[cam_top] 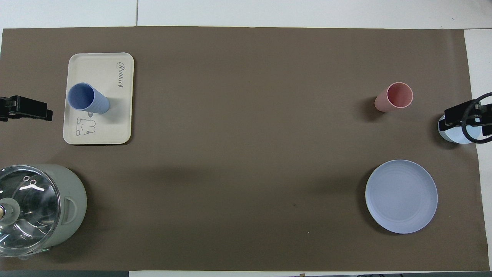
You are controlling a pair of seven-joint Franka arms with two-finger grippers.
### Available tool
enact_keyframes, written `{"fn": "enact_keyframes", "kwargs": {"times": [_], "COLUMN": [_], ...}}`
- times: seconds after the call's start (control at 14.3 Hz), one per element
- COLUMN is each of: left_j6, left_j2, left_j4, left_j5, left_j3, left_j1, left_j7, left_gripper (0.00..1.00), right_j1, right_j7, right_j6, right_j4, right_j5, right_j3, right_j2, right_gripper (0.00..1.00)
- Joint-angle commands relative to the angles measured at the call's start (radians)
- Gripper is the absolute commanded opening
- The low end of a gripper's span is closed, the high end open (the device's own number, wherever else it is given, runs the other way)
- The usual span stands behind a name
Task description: Place cup on tray
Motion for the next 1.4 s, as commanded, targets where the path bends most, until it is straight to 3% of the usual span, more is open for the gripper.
{"fn": "enact_keyframes", "kwargs": {"times": [0.0, 0.28, 1.33], "left_j6": [0.024, 0.026, 0.016], "left_j2": [-0.032, -0.033, -0.033], "left_j4": [-0.040, -0.041, -0.041], "left_j5": [-0.003, -0.003, -0.003], "left_j3": [-0.001, -0.001, -0.002], "left_j1": [-0.003, -0.003, -0.003], "left_j7": [-0.011, -0.009, -0.009], "left_gripper": [1.00, 1.00, 1.00], "right_j1": [-0.003, -0.003, -0.003], "right_j7": [-0.046, -0.070, -0.064], "right_j6": [0.002, 0.060, 0.069], "right_j4": [0.009, 0.064, 0.061], "right_j5": [-0.048, -0.079, -0.075], "right_j3": [0.032, 0.043, 0.046], "right_j2": [-0.004, 0.011, 0.011], "right_gripper": [1.00, 1.00, 1.00]}}
